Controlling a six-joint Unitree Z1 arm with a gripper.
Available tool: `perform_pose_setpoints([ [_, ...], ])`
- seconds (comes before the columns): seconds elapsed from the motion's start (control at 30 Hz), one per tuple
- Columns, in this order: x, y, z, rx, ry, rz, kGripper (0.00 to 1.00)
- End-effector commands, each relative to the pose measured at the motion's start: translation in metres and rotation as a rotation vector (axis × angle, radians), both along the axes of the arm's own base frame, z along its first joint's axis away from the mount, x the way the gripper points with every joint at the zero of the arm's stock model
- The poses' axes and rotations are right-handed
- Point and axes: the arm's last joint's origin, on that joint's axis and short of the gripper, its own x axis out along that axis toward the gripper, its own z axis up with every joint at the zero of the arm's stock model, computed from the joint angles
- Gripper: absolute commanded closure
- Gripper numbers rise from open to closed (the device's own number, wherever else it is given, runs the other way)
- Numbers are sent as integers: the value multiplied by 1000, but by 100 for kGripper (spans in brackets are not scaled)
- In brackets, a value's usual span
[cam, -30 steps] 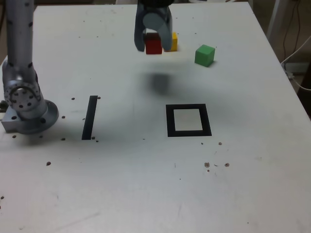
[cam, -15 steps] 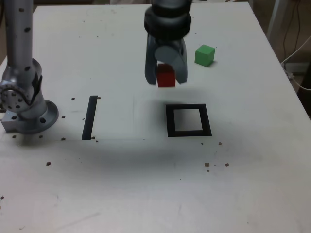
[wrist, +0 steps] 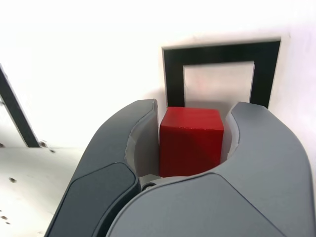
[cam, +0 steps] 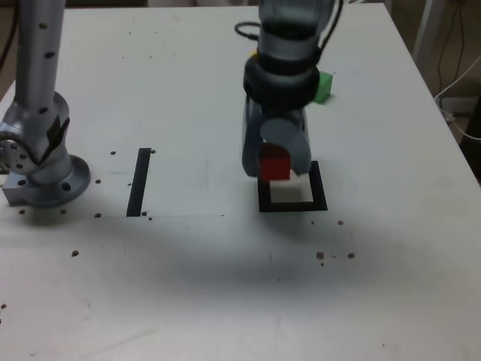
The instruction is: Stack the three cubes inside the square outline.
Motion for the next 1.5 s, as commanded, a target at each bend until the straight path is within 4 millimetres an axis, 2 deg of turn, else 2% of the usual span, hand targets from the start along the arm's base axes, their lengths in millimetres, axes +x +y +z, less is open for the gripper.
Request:
perform_pose_setpoints([
  [0.0, 5, -2, -5, -4, 2, 6, 74],
  [0.3, 17, -5, -19, -2, 9, 9, 74],
  [0.9, 20, 9, -37, 18, 14, 31, 72],
  [0.93, 20, 9, -38, 18, 13, 32, 70],
  [1.0, 20, 10, -39, 19, 10, 33, 58],
  [1.13, 20, 11, -40, 16, 9, 28, 20],
  [1.17, 19, 11, -40, 15, 9, 27, 14],
  [1.23, 19, 11, -40, 14, 11, 26, 8],
  [1.47, 14, 12, -36, 19, 1, 27, 1],
])
